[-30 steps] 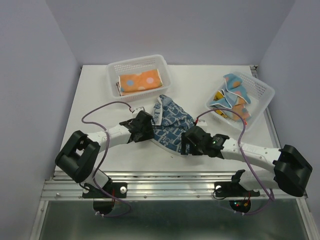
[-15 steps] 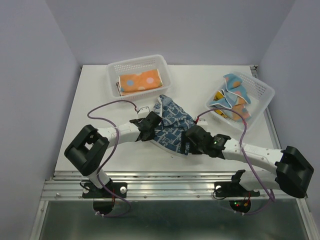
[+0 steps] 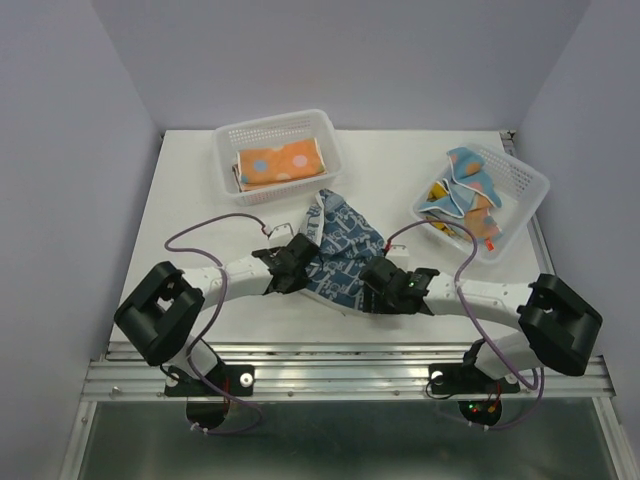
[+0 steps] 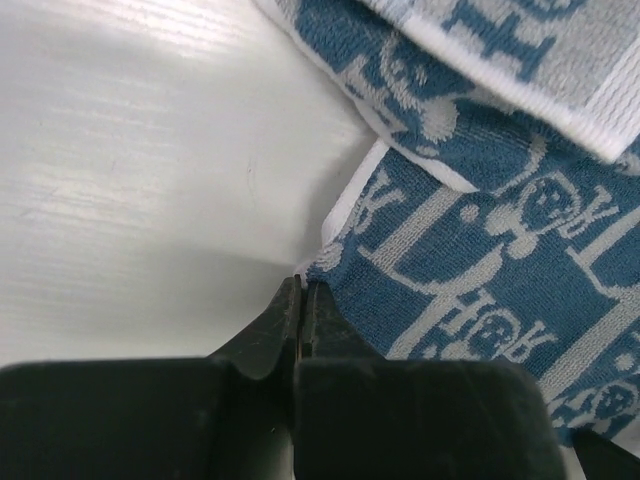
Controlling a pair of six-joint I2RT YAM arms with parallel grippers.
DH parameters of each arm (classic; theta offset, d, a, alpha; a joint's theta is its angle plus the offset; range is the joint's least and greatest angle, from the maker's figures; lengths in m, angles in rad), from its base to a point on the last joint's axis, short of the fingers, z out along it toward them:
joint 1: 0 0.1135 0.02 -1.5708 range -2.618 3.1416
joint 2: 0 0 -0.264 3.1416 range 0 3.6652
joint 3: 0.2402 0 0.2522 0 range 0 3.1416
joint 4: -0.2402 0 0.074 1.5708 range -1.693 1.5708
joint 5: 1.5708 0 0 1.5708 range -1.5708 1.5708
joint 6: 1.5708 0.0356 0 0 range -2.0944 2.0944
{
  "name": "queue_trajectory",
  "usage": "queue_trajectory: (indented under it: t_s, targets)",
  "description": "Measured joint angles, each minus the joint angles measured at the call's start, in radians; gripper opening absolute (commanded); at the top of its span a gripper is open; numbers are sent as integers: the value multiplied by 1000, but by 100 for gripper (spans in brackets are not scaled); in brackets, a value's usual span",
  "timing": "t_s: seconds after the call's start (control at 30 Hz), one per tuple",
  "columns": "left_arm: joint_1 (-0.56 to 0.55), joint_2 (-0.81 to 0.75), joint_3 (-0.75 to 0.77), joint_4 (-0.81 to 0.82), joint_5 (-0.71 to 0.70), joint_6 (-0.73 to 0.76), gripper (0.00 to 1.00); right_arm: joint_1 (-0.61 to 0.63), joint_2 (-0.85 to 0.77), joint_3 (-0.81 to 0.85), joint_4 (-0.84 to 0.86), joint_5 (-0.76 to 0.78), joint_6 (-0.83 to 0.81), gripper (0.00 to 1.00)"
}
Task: Fold and stack the towels
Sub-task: Flatten out the crumpled towel
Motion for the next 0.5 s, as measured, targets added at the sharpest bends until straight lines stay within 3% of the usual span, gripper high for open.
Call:
queue_trajectory:
  t_s: [0.07, 0.33, 0.5]
  targets:
    - [-3, -17, -15, -4, 3, -15, 0, 14, 21, 17, -15, 19, 14, 59]
    - [-30, -97, -76, -25, 16, -78, 0, 100, 85, 69, -96, 108, 145, 1]
    - [-44, -179, -88, -35, 29, -86, 0, 113, 63, 71, -136, 116, 162, 1]
